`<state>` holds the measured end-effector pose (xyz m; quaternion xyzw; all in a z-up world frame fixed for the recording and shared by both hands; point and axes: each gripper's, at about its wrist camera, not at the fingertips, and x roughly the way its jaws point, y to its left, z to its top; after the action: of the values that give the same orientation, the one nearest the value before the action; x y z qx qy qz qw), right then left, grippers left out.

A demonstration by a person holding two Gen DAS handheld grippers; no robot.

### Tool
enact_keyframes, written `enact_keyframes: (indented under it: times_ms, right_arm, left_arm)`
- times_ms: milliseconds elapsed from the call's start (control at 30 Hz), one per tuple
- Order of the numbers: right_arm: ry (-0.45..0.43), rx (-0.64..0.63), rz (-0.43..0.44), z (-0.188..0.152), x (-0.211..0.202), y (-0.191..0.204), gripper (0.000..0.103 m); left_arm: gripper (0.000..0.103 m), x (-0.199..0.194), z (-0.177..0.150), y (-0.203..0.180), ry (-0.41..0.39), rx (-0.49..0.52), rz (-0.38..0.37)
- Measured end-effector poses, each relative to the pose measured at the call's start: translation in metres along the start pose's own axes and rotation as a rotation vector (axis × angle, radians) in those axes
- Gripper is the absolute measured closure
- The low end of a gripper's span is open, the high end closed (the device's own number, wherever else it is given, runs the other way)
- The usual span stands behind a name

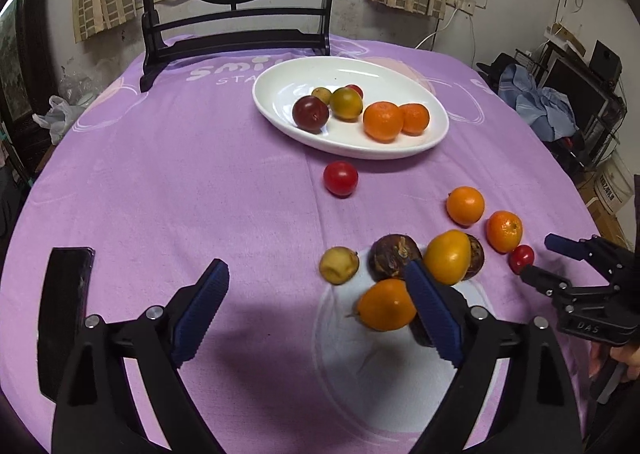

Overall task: Organize fruits
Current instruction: 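Move back to the pile and grasp a red tomato with the right tool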

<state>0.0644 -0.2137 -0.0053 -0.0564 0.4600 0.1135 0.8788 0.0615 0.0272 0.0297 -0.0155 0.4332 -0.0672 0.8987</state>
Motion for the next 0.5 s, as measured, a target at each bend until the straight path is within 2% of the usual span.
enact_keyframes:
  times_ms: [133,200,233,267,300,500]
  right_arm:
    - [0.030,0.010,-0.007,-0.001,0.015,0.005,0.034]
    - [0.036,0.013,-0.009,0.000,0.022,0.005,0.040]
    - [0.022,0.016,-0.009,0.001,0.021,0.006,0.045]
    - [0.016,0.025,0.000,0.002,0.021,0.005,0.055]
    - [0.010,0.035,0.010,0.003,0.021,0.004,0.071]
    - [0.009,0.088,0.007,0.003,0.015,0.008,0.072]
  left_arm:
    - [0.015,0.010,-0.003,0.005,0.011,0.003,-0.001]
    - [0.015,0.013,-0.003,0.009,0.018,-0.007,-0.010]
    - [0.015,0.015,-0.004,0.011,0.021,-0.011,-0.016]
    - [0.015,0.016,-0.004,0.012,0.023,-0.013,-0.017]
    - [0.015,0.016,-0.005,0.013,0.025,-0.013,-0.017]
    - [0.015,0.016,-0.006,0.015,0.032,-0.022,-0.039]
